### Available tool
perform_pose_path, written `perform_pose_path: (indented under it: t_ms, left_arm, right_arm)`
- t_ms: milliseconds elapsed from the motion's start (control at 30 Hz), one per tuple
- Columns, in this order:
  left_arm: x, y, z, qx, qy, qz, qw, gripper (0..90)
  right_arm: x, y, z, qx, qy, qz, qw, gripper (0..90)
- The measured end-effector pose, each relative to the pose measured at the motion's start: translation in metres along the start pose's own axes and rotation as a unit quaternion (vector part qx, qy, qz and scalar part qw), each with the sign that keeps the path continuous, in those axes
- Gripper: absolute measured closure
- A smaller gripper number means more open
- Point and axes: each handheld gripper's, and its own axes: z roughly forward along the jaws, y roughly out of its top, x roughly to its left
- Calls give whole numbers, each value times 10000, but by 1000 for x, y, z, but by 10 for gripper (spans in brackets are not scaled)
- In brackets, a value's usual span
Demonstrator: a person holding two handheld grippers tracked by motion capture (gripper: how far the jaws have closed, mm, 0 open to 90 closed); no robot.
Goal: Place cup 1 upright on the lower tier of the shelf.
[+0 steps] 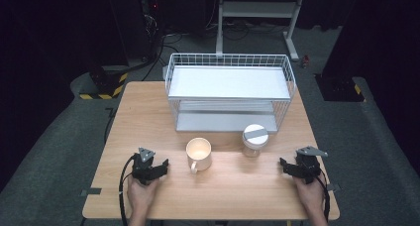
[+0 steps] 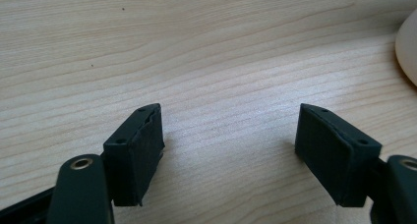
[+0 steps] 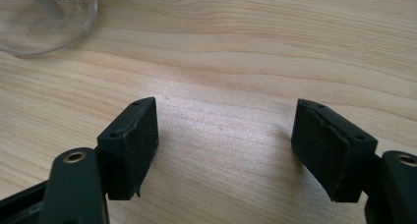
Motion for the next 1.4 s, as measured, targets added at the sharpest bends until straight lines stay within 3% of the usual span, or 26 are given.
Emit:
perform_pose_path:
  t_ms: [733,900,1067,1167,1400]
  left_arm:
    - [0,0,0,-8,-4,-9,10000,265]
    - [0,0,0,-8,5,-3,10000,266]
    - [0,0,0,-21,25,-56,10000,272]
    - [0,0,0,-21,26,-58,10000,273]
    - [0,0,0,-22,28,-61,10000,274]
  right_arm:
    - [0,0,0,1,15,-25,10000,255]
    - [3,0,0,52,26,-44,10000,183]
    - [8,-1,-4,44,148,-78,9998,139]
    - [14,-5,-10,-196,239,-98,9995,135]
    - [28,-9,-18,-413,563,-148,9975,132]
